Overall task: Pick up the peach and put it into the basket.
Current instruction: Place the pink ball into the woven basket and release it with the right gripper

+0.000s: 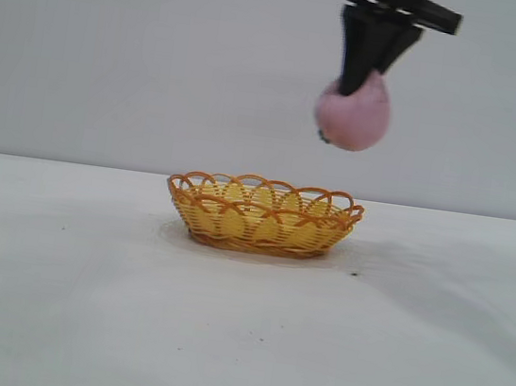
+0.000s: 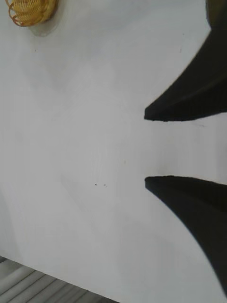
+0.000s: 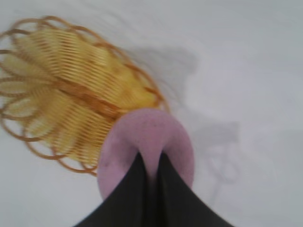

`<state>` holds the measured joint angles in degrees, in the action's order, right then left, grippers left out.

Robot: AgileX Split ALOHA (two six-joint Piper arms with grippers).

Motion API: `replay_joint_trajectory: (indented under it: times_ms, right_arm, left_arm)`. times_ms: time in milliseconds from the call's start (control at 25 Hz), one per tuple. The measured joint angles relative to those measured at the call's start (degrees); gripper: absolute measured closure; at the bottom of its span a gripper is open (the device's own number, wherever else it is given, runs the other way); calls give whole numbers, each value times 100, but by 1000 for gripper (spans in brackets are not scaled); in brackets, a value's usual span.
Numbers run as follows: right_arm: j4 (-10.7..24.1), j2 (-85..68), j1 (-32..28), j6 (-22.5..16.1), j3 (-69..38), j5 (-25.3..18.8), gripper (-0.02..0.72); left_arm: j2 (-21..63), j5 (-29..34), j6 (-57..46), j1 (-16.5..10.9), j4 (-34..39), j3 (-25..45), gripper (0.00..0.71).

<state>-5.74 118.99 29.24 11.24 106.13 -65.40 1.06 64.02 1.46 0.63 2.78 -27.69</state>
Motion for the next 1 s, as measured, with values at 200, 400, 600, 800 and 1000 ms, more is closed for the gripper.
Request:
replay_joint_trajectory:
  times_ms: [200, 400, 600, 800, 1000]
  right_arm:
    - [-13, 290, 406, 0, 0, 483, 703]
    - [-1, 682, 427, 0, -11, 780, 703]
    - [-1, 827, 427, 0, -23, 922, 703]
    - [82, 948, 427, 0, -30, 943, 703]
    - [98, 976, 427, 0, -30, 986, 583]
  left_arm:
    - [0, 0, 0, 0, 0, 0, 475]
    - [0, 0, 0, 0, 0, 0, 475]
    - [0, 0, 0, 0, 0, 0, 475]
    - [0, 0, 0, 0, -13, 0, 475]
    - [0, 0, 0, 0, -13, 0, 475]
